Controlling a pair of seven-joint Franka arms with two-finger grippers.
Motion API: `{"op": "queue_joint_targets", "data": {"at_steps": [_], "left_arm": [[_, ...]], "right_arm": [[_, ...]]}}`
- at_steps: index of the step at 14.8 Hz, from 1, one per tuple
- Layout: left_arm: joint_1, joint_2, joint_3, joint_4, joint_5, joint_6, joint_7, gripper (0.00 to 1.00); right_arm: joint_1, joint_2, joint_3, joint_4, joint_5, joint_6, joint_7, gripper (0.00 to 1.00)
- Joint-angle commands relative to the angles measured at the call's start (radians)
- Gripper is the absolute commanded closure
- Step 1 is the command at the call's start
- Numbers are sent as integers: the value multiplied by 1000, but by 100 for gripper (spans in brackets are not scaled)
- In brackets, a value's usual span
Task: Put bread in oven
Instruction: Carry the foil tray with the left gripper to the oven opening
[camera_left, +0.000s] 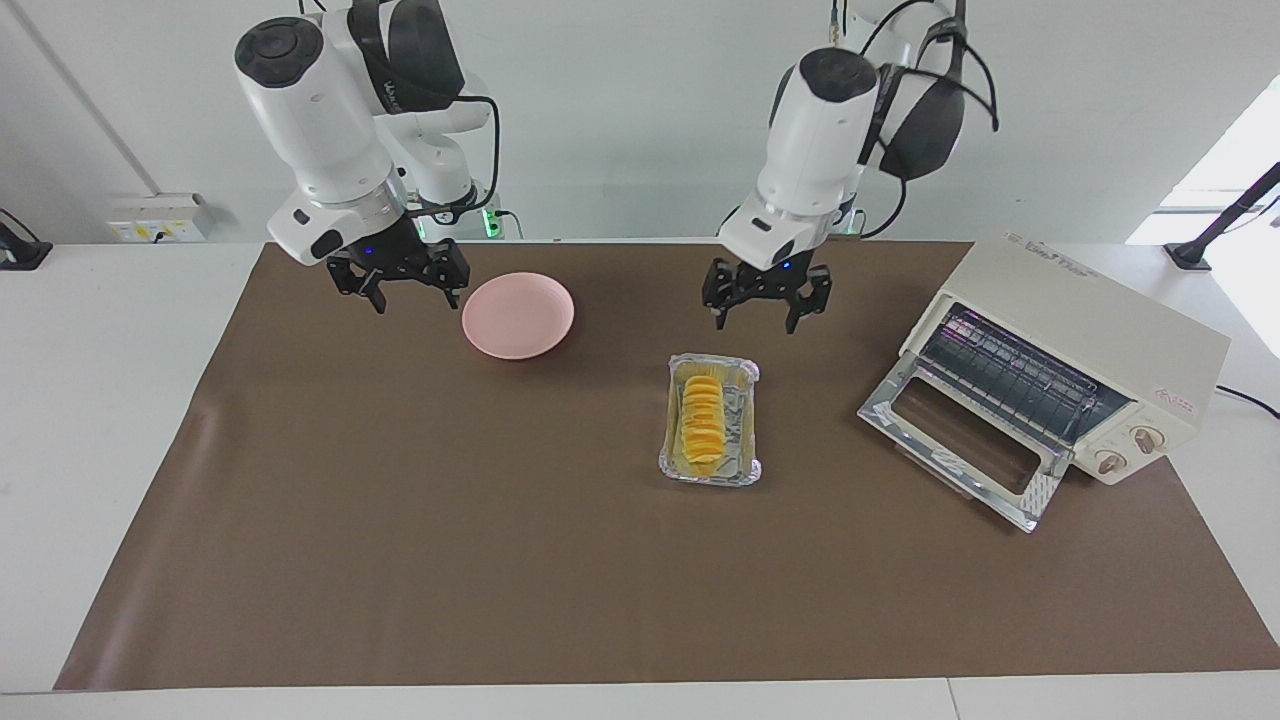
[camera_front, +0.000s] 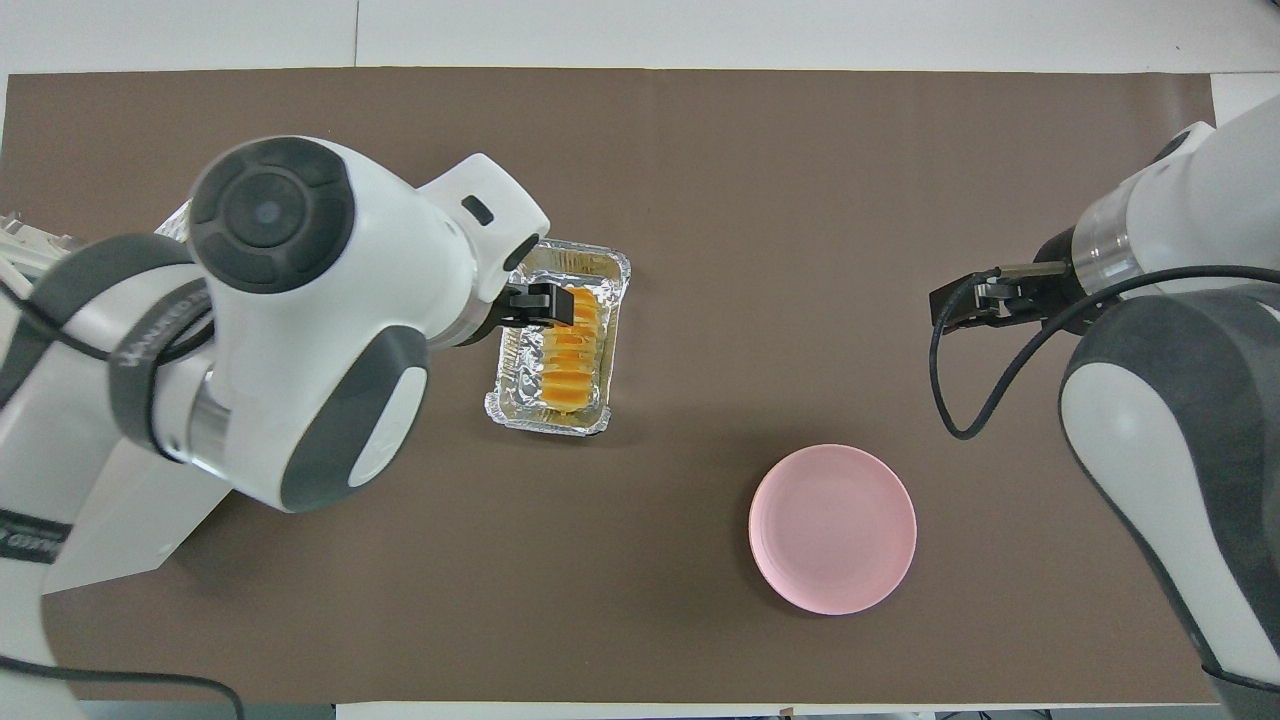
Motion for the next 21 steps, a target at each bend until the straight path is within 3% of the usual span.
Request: {"op": "queue_joint_targets", "data": {"at_steps": [1, 5, 7, 10, 11, 13, 15, 16, 18, 19, 21], "left_arm": [[-53, 103, 14, 0, -7, 109, -53, 0], [-127, 220, 17, -17, -7, 186, -113, 0], [-136, 224, 14, -21, -7, 189, -145, 0], [-159, 255, 14, -52, -7, 222, -190, 0], [-159, 260, 14, -52, -7, 220, -190, 2], [-156, 263, 15, -52, -7, 223, -190, 16], [-147, 267, 14, -66, -7, 238, -185, 16], [-151, 267, 14, -74, -7, 249, -188, 19], [-147, 266, 14, -75, -7, 242, -184, 55], [-139, 264, 14, -92, -7, 254, -175, 68], [-124, 267, 14, -101, -7, 286, -167, 71]], "right_arm": [[-59, -16, 13, 7, -13, 19, -20, 0], [-91, -29, 15, 39, -16, -8, -21, 0], [-97, -45, 13, 50, -17, -82, -50, 0], [-139, -55, 13, 38, -17, -94, -147, 0], [-139, -56, 13, 38, -17, -94, -177, 0], [-143, -56, 12, 41, -19, -114, -188, 0], [-157, -50, 12, 56, -37, -143, -191, 0], [-157, -55, 12, 59, -46, -163, -193, 0], [-157, -65, 10, 68, -48, -194, -191, 0], [-157, -65, 10, 77, -48, -198, -190, 0], [-156, -70, 13, 64, -48, -182, -185, 0]]}}
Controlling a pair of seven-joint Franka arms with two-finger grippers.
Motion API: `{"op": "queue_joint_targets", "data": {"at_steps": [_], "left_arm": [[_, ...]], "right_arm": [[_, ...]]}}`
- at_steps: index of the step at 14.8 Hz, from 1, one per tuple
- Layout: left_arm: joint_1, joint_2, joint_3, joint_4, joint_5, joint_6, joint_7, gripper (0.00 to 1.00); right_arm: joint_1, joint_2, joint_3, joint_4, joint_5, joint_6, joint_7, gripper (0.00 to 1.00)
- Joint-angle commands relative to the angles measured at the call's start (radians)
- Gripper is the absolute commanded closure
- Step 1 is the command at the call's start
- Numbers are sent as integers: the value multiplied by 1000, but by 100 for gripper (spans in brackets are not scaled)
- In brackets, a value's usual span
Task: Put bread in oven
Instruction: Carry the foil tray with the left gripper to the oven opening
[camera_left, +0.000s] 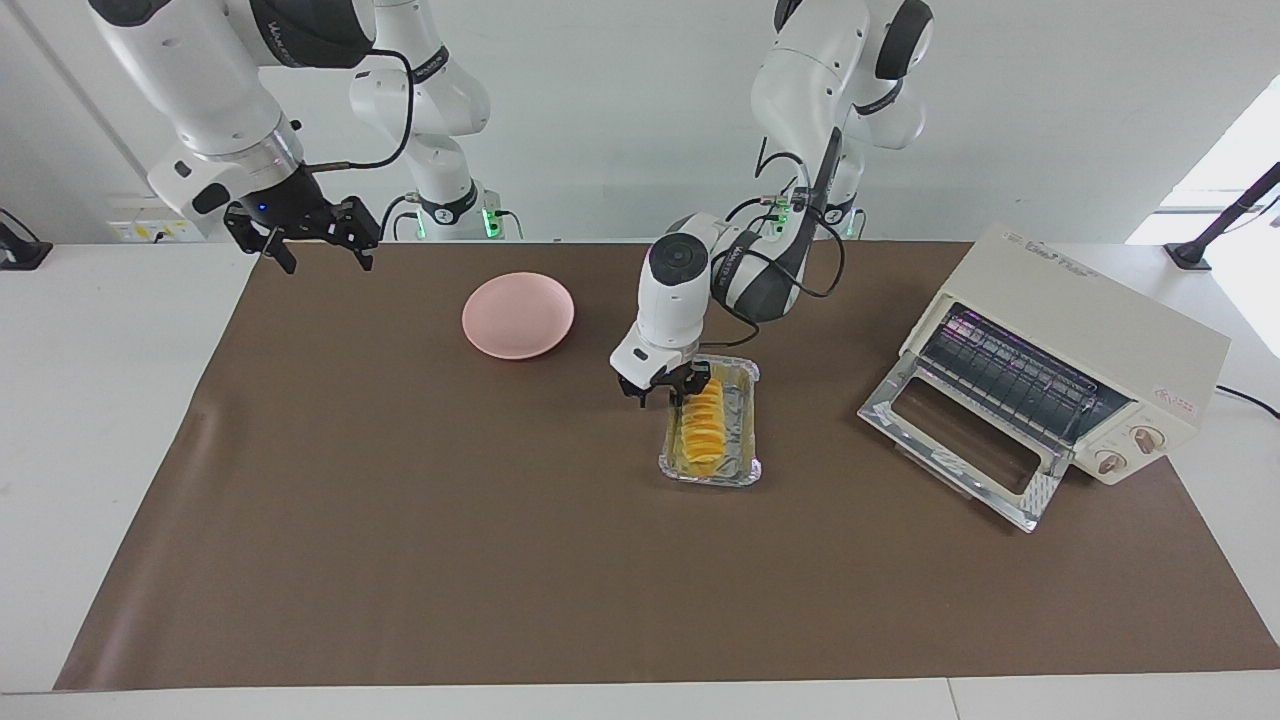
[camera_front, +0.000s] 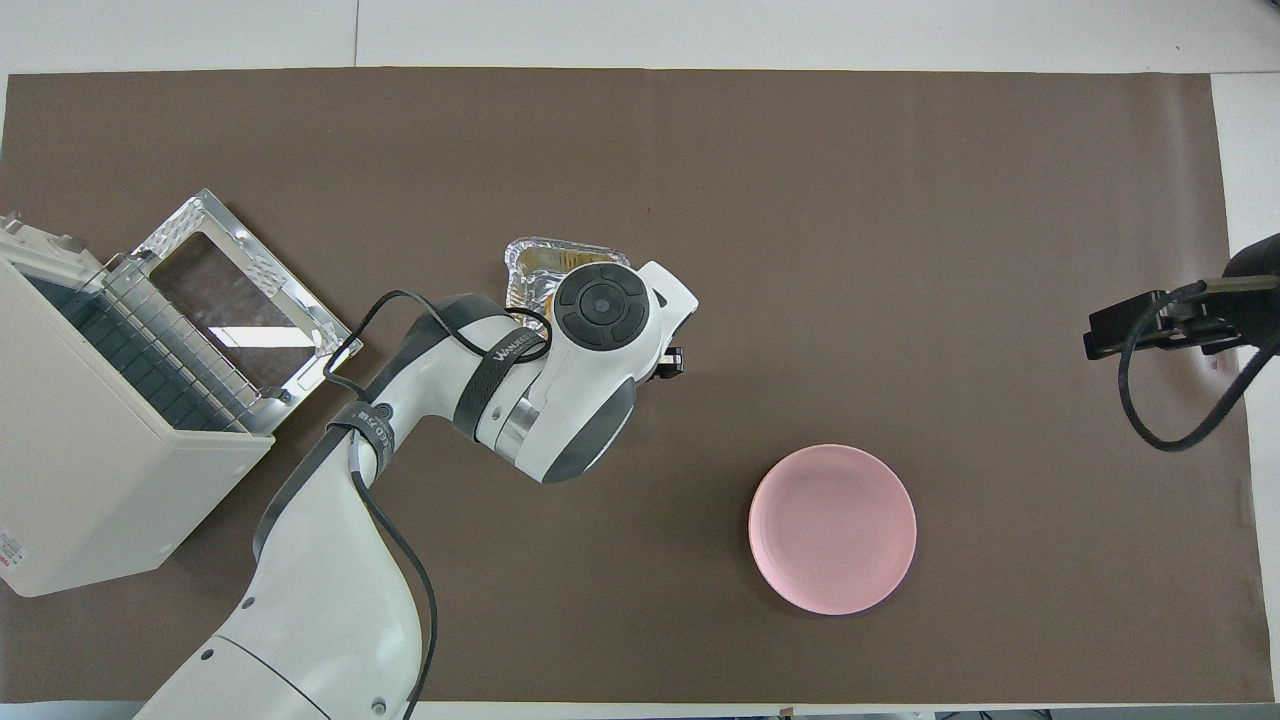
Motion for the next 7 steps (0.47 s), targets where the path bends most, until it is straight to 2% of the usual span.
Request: {"op": "queue_joint_targets", "data": {"at_steps": [1, 2, 5, 7], "left_arm": [[25, -6, 2, -37, -7, 58, 13, 81], [29, -6, 2, -36, -8, 56, 13, 100], [48, -6, 1, -36, -18, 39, 10, 100], [50, -7, 2, -20, -53, -19, 0, 100]], "right_arm": [[-12, -21, 17, -14, -13, -2, -16, 0], [-7, -23, 17, -19, -13, -5, -16, 0], [-13, -23, 17, -19, -13, -13, -19, 0], [-19, -23, 15, -19, -13, -10, -23, 0]]}}
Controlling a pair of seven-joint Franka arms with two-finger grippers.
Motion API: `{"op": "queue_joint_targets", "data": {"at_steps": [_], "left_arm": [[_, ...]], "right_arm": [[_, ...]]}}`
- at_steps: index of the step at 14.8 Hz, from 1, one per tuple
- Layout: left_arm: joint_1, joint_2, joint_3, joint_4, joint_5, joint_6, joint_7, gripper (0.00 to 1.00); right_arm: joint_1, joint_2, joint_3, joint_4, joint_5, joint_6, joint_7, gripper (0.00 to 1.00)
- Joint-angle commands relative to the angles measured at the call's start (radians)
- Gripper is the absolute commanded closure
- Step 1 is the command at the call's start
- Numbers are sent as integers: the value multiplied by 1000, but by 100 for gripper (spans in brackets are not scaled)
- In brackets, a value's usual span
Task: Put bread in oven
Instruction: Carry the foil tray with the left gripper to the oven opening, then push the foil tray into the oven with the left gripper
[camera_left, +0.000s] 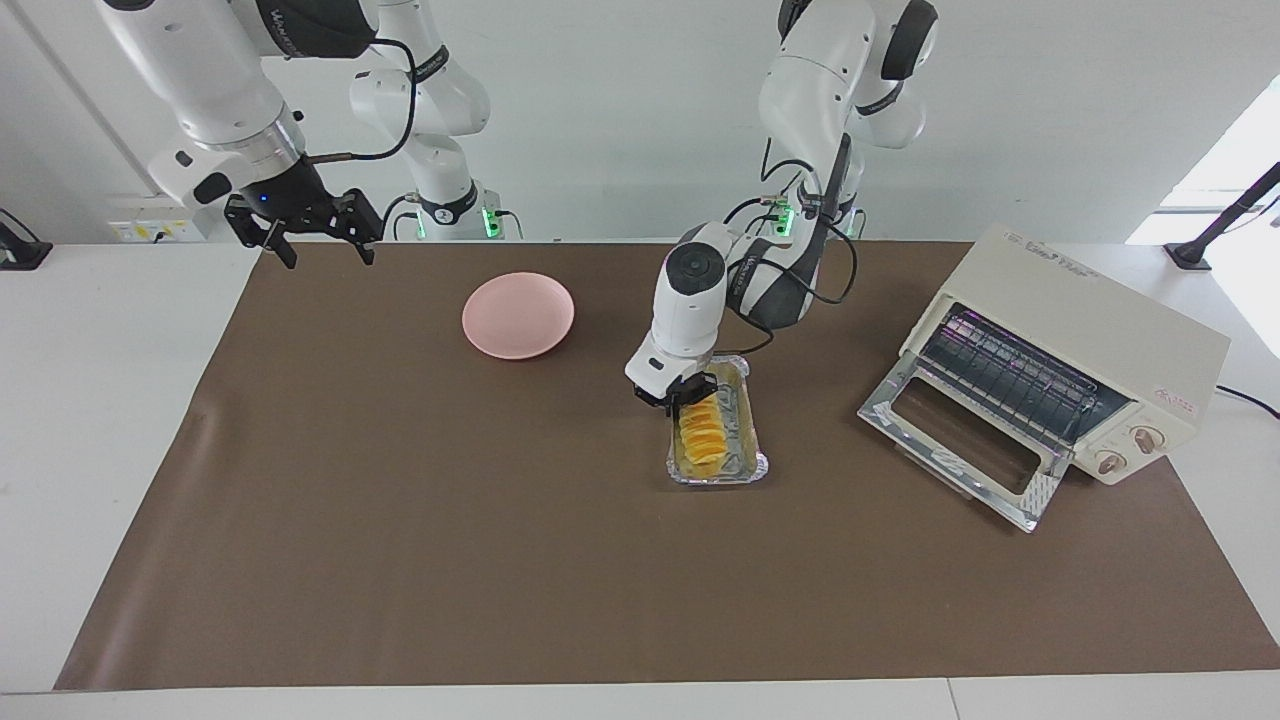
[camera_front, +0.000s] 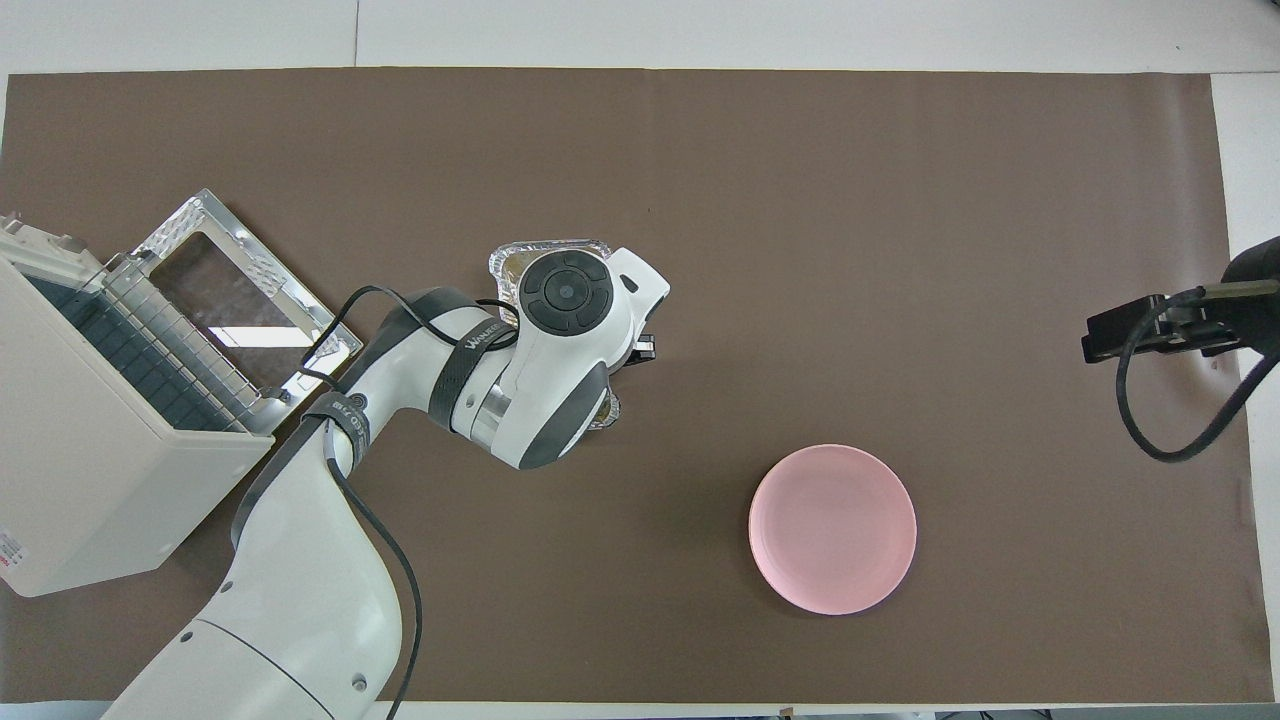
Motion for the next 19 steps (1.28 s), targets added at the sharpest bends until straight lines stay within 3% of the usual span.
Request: {"op": "queue_joint_targets", "data": {"at_steps": [1, 5, 8, 11, 16, 19], "left_arm": [[14, -9, 1, 26, -71, -80, -10, 100], [16, -18, 106, 231, -102, -354, -104, 100], [14, -67, 279, 265, -91, -493, -107, 100], [14, -73, 434, 265, -91, -514, -108, 100], [22, -71, 498, 236, -91, -490, -145, 100], [69, -71, 502, 213, -89, -404, -134, 100]], "right_arm": [[-23, -17, 8, -16, -13, 0, -22, 0], [-26, -17, 8, -18, -13, 3, -19, 0], [-26, -17, 8, -19, -13, 3, -20, 0], [-28, -21, 8, -25, -13, 3, -22, 0], [-35, -23, 8, -30, -13, 3, -23, 0], [-35, -23, 8, -30, -13, 1, -22, 0]]}}
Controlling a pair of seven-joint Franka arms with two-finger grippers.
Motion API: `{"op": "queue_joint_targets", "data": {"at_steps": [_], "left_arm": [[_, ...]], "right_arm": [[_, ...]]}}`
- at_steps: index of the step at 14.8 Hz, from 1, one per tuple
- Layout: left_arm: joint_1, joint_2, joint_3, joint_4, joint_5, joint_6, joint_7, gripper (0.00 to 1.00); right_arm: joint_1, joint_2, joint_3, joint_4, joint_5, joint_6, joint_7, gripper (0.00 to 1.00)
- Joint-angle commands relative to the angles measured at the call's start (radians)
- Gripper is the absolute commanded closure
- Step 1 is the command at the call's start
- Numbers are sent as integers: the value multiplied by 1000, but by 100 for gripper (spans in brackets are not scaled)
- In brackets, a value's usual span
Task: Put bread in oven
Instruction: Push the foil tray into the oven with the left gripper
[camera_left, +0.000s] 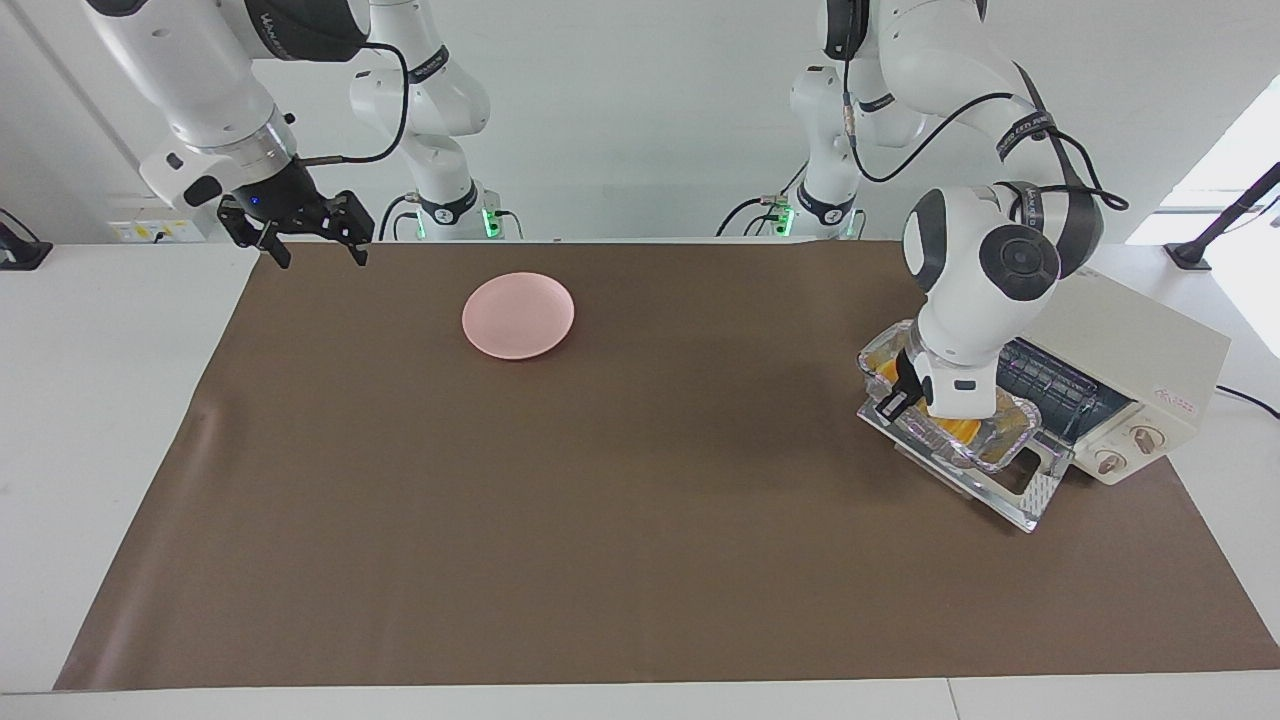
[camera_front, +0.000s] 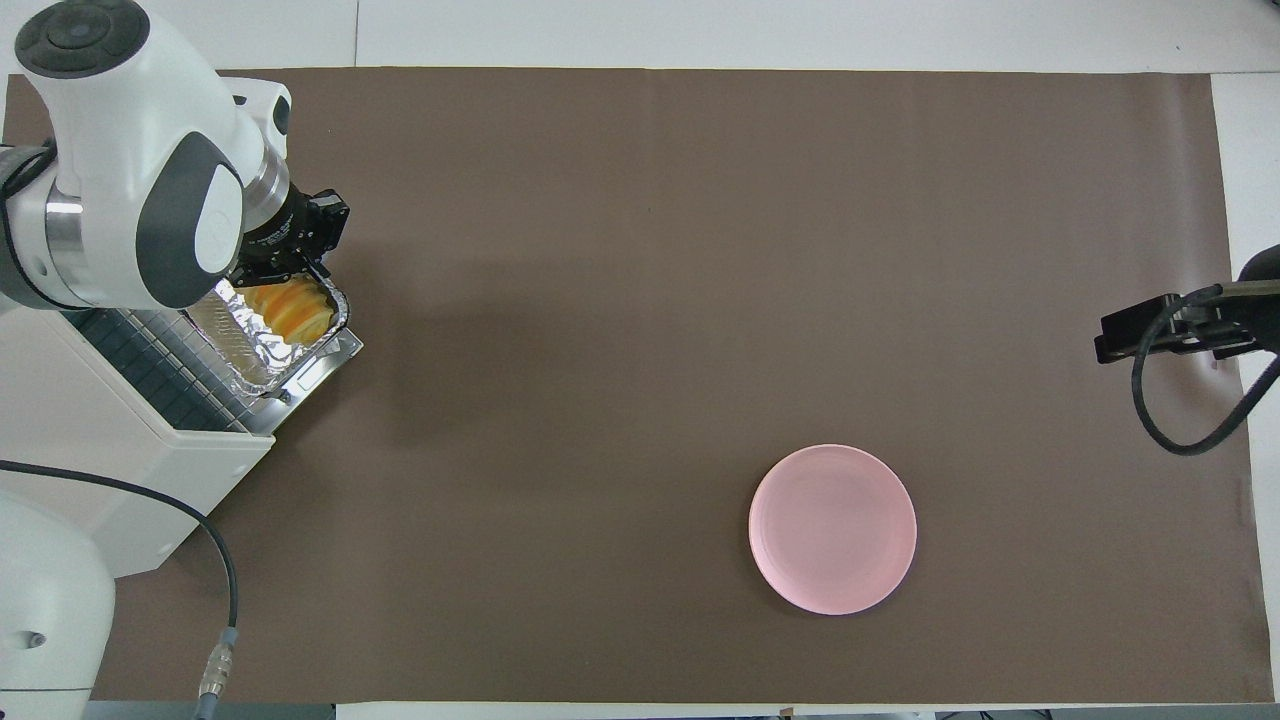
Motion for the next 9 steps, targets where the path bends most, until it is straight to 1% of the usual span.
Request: {"op": "queue_joint_targets", "data": {"at_steps": [1, 3, 6, 9], "left_arm": [[48, -7, 7, -36, -11, 70, -1, 100], [80, -8, 7, -53, -11, 95, -1, 100], [127, -19, 10, -81, -9, 98, -1, 100], [146, -27, 12, -96, -6, 95, -1, 100]], "right_arm": [[-21, -23, 12, -25, -12, 1, -22, 0], [-21, -24, 12, -25, -12, 1, -22, 0], [-21, -23, 14, -25, -12, 1, -22, 0], [-21, -23, 14, -23, -12, 0, -22, 0]]}}
